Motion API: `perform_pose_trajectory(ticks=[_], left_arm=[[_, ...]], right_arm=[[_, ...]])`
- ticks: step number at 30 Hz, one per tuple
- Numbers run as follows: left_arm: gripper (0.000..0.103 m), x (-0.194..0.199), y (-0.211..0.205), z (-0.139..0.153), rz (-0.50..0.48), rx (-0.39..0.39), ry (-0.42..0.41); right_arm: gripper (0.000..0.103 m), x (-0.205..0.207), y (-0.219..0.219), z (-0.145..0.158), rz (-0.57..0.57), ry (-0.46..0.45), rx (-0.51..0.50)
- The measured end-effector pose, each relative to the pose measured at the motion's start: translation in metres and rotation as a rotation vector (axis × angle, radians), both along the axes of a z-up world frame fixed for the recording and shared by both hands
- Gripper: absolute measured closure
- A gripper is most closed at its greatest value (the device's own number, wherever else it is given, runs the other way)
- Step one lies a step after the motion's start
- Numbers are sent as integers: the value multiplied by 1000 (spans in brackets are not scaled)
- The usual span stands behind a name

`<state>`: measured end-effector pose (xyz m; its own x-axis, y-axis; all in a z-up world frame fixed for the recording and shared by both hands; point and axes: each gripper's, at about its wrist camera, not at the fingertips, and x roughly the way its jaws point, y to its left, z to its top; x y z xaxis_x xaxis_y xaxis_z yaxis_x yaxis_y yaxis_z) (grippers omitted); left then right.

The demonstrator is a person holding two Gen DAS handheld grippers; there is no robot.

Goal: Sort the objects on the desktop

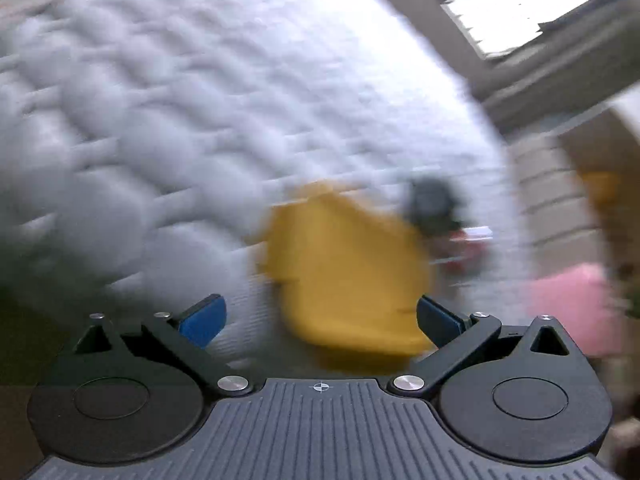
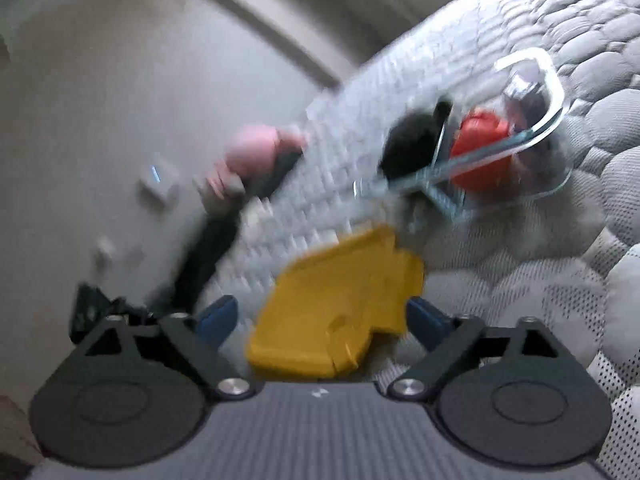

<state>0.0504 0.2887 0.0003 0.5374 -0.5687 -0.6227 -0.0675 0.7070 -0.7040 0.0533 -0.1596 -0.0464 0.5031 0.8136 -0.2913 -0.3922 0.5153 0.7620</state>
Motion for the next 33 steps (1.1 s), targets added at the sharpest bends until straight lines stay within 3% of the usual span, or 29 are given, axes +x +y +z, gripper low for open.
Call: perform_pose_trajectory(ticks=[2, 5, 6, 10, 15, 17, 20, 23, 25, 28, 29, 33], left_arm=[[0, 13, -6, -6, -75, -117, -31], [0, 29, -12, -26, -91, -205, 70], [0, 31, -10, -36, -94, -234, 86], [0, 39, -11, -58, -96, -353, 81], [0, 28, -9, -55, -117, -324, 53], [0, 21, -3, -54, -119, -301, 42], [0, 23, -1, -67, -95, -268, 96], [0, 29, 3, -76, -86, -302, 121], [0, 34, 5, -74, -93, -312, 109], [0, 44, 2, -74, -87, -300, 118], [0, 47, 0, -72, -83, -290, 117], [0, 57, -6, -67, -68, -242, 106]], right_arm=[[4, -3, -8, -1, -29, -34, 29], [5, -2, -5, 4, -44, -22, -92], [10, -2, -6, 4, -20, -4, -104], [17, 9, -12, -3, 32, 74, -53], [20, 26, -6, 2, 5, 65, -117], [24, 36, -2, -1, 23, 106, -130], [29, 55, 12, -10, 56, 191, -173], [26, 68, 31, -18, 93, 233, -183], [20, 70, 45, -18, 97, 215, -204], [19, 76, 59, -17, 94, 218, -214], [22, 77, 61, -17, 85, 221, -216], [63, 75, 61, -19, 26, 211, -271]])
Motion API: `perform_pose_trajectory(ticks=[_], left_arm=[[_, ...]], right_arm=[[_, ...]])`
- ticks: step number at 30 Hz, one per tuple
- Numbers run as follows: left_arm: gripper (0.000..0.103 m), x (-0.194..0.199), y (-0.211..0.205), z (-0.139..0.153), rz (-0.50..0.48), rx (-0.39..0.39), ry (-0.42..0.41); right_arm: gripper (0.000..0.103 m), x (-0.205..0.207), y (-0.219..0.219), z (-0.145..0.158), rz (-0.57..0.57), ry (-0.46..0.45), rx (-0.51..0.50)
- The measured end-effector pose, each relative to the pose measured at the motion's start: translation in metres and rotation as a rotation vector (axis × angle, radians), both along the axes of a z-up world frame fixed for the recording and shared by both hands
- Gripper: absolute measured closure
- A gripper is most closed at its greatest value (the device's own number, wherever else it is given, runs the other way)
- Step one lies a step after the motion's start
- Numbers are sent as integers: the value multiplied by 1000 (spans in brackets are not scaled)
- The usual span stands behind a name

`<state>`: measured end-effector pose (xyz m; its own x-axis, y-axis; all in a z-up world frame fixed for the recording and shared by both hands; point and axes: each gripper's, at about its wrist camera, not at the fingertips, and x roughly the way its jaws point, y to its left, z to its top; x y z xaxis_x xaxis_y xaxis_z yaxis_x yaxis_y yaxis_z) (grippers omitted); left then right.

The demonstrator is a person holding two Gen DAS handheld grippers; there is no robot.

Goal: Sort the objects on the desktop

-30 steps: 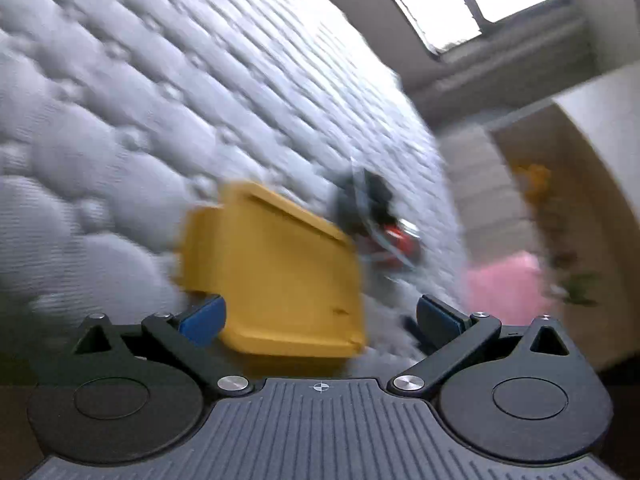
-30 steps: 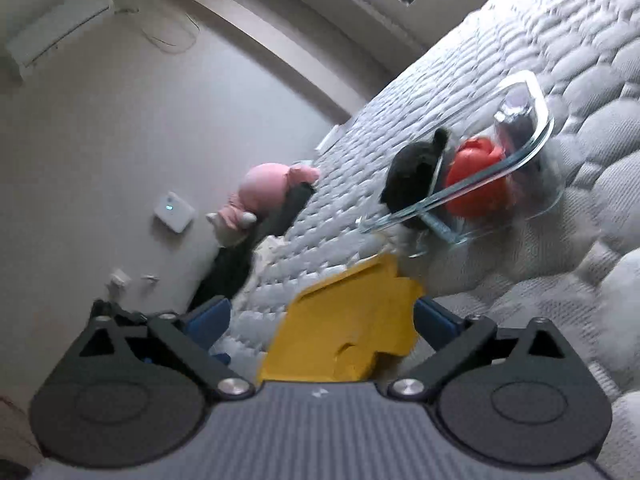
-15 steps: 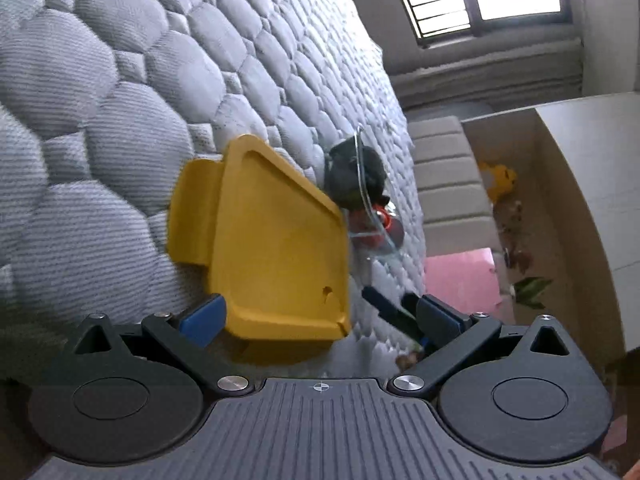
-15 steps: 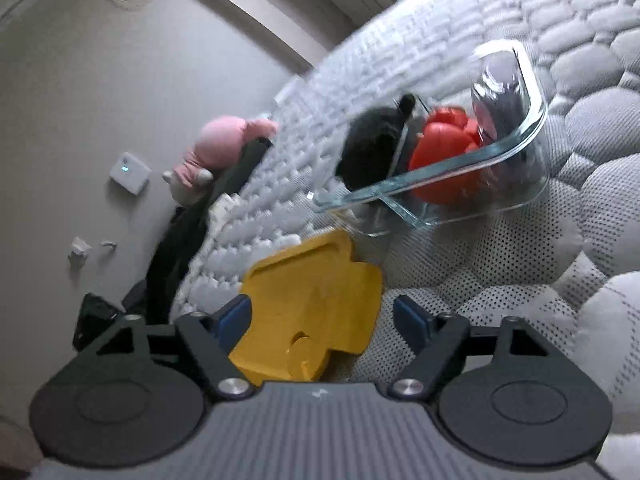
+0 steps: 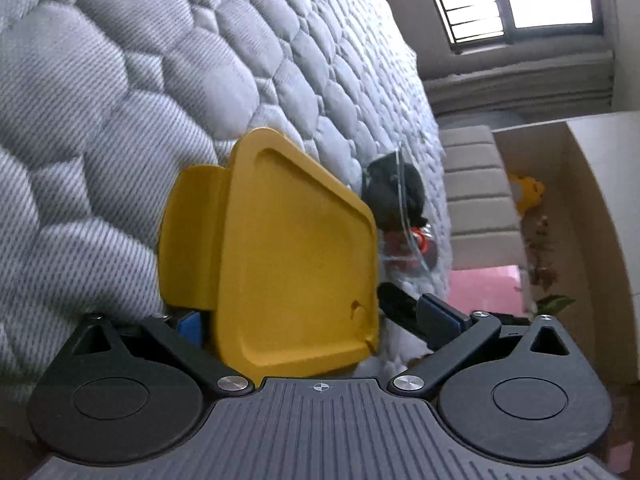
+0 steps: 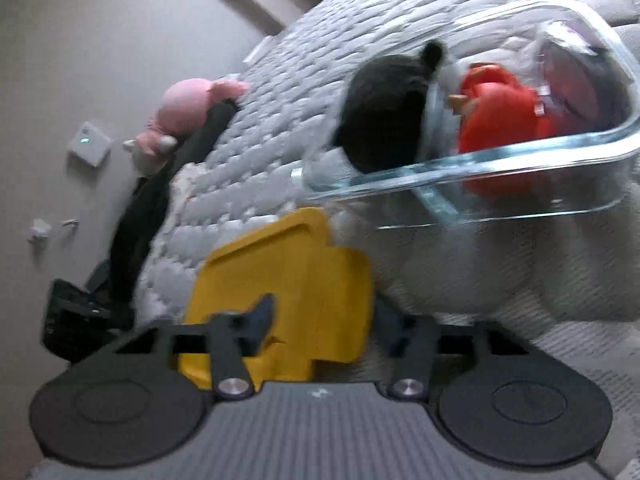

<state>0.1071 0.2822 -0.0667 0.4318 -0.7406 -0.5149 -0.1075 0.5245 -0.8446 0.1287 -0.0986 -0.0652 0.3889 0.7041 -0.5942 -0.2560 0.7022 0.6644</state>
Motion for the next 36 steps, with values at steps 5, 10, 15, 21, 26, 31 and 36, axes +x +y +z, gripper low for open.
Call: perform_pose_trajectory(ticks=[5, 10, 15, 21, 26, 31, 36], left_arm=[[23, -15, -3, 15, 50, 134, -29], [45, -45, -16, 43, 59, 305, -90], [47, -69, -38, 92, 65, 403, -248], [41, -48, -92, 141, -13, 495, -404], [41, 20, -139, 136, -85, 481, -396], [41, 86, -179, 106, -148, 502, -318], [42, 113, -198, 83, -192, 512, -262]], right_arm=[[69, -8, -16, -5, -13, -1, 56], [71, -27, -28, 3, 13, -47, 86], [73, -46, -51, 25, 21, -119, 137], [73, -53, -94, 63, -44, -261, 166], [73, -29, -132, 83, -176, -341, 103], [73, 4, -163, 82, -291, -327, 22], [79, 28, -169, 61, -352, -286, -66]])
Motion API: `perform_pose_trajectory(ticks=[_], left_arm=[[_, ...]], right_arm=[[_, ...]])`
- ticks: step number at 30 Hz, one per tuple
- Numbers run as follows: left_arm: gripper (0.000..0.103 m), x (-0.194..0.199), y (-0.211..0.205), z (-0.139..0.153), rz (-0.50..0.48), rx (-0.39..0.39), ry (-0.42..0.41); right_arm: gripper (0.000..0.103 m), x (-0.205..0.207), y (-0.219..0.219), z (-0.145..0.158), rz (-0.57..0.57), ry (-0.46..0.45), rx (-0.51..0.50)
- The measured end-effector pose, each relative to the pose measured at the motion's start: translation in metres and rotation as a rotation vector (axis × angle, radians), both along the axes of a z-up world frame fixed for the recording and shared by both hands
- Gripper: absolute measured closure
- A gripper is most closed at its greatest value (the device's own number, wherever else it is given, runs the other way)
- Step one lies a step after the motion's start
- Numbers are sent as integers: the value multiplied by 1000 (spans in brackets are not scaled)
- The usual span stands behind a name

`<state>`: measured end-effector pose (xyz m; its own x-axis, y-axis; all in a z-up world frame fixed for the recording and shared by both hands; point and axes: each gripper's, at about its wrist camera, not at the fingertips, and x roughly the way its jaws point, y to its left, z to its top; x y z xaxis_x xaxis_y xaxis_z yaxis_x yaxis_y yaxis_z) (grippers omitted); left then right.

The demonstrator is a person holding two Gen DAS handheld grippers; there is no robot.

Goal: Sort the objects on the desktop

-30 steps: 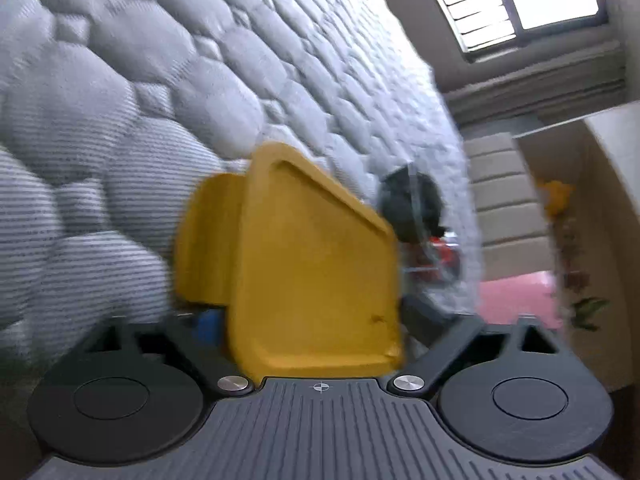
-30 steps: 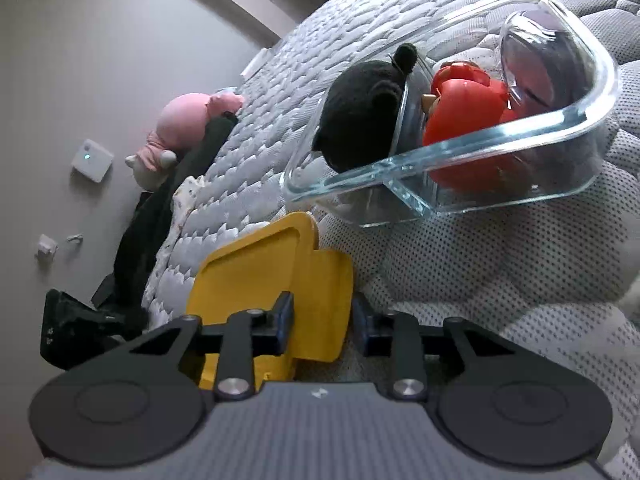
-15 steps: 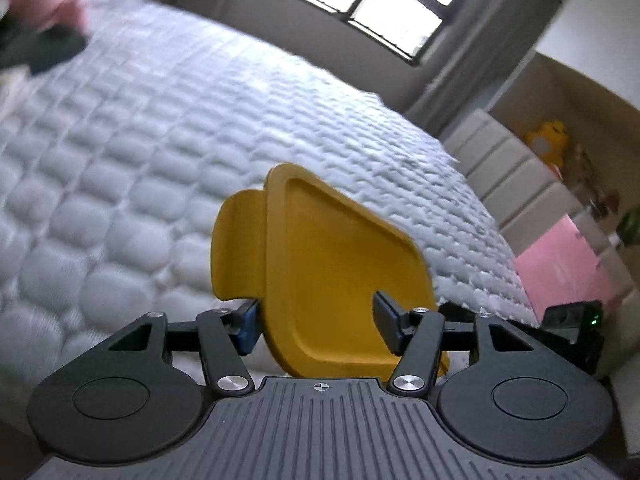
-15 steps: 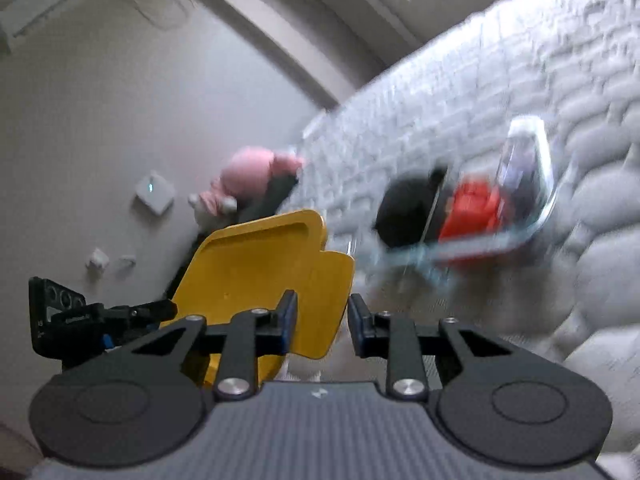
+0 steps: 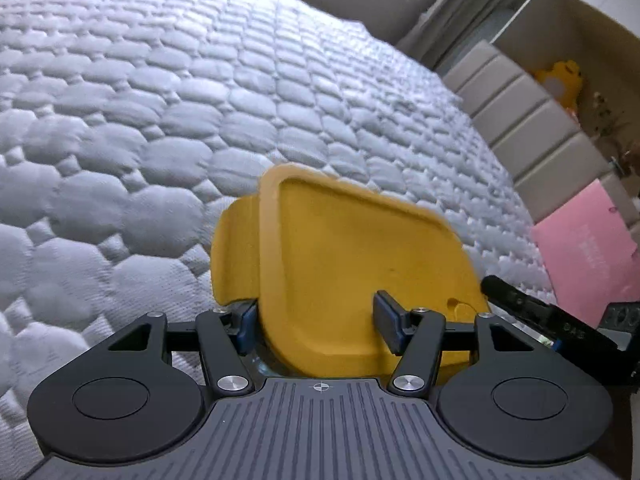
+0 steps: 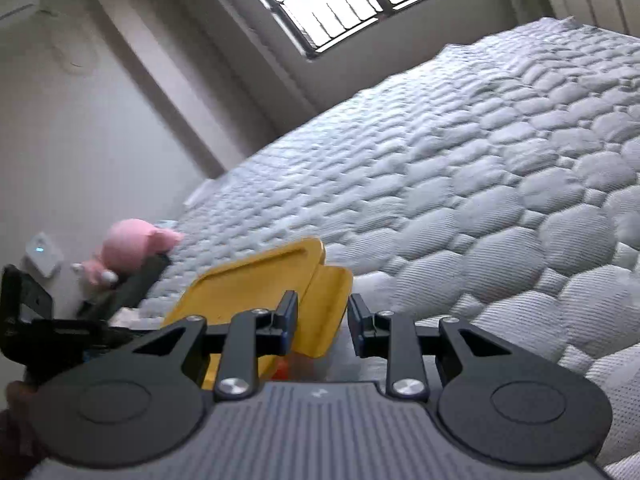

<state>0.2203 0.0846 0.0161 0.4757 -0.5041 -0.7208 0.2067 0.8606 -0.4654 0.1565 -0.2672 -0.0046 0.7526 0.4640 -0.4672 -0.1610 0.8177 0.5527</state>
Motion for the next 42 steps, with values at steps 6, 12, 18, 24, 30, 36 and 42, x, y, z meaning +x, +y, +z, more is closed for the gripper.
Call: perform_pose_trajectory(ticks=[6, 12, 18, 24, 30, 36, 42], left_arm=[[43, 0, -1, -6, -7, 34, 0], [33, -26, -3, 13, -27, 109, -75], [26, -49, 2, 34, -46, 137, -143], [24, -46, 8, 39, 2, 166, -194], [16, -11, 35, 20, 110, -22, -125], [15, 8, 33, -3, 110, -72, -43], [12, -2, 30, -8, 89, -58, -26]], right_arm=[[84, 8, -2, -19, 2, 19, 13], [76, 4, -1, -21, 14, 16, 22], [76, -3, -6, -16, 14, 19, 50], [50, -5, -24, -19, -61, 22, 110], [50, 13, -24, -36, -100, 80, 119], [58, 29, -10, -42, -61, 97, 172], [60, 22, 13, -26, -15, 38, 29]])
